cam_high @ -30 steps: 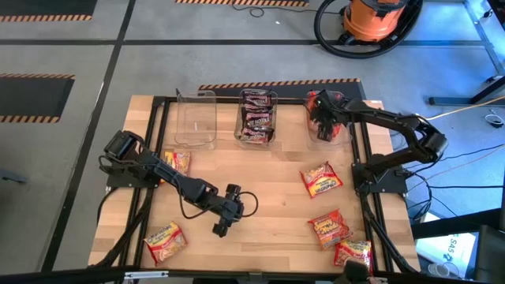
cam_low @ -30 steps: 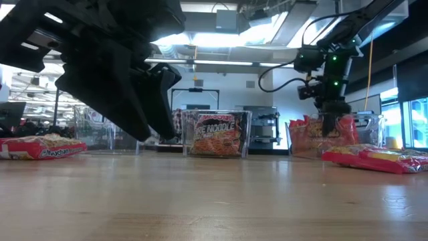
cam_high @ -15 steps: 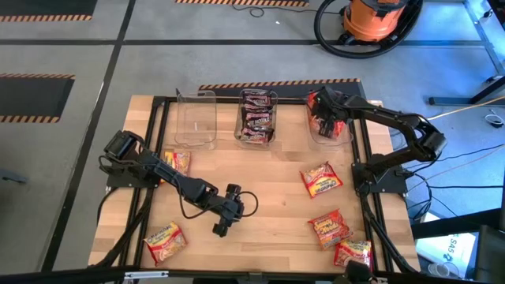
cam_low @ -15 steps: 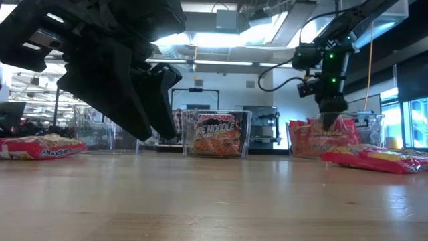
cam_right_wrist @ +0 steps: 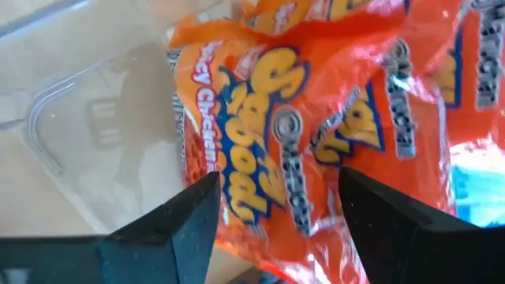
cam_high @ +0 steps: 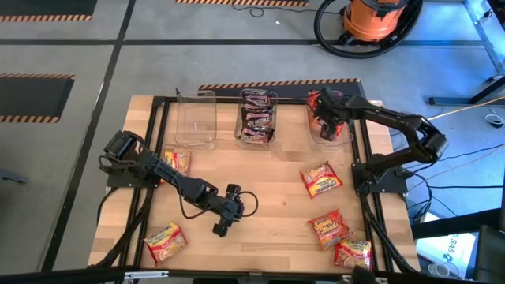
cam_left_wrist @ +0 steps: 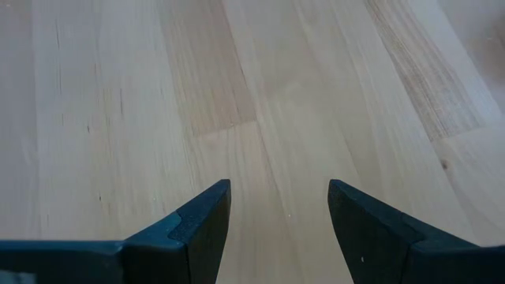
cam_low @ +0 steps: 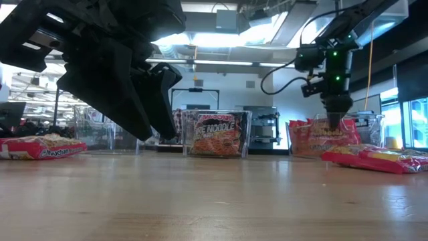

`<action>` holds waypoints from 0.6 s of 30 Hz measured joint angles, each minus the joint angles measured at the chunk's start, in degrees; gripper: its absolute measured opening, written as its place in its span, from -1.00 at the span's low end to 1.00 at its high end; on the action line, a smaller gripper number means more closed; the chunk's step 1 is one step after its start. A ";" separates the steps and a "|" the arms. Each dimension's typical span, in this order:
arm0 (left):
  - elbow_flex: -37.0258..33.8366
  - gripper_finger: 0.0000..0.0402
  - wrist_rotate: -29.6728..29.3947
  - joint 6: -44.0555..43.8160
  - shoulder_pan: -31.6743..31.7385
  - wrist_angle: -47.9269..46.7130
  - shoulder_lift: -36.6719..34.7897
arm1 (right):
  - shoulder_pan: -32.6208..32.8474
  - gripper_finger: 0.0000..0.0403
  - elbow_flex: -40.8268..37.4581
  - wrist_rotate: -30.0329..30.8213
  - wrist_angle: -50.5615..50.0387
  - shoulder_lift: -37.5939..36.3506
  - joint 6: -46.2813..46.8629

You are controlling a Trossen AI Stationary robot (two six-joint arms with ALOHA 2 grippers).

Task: Sort Maruchan noodles
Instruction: Put the orange noodle pack into the right transparent bin

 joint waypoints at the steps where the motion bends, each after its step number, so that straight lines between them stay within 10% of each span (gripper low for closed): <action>1: 0.00 0.04 0.00 0.00 0.00 0.00 0.00 | 0.50 0.19 0.00 0.05 -0.54 -0.53 0.71; 18: 0.00 0.04 -0.02 -0.01 0.00 0.02 0.00 | 20.14 0.19 4.59 -2.53 -12.75 -15.66 24.57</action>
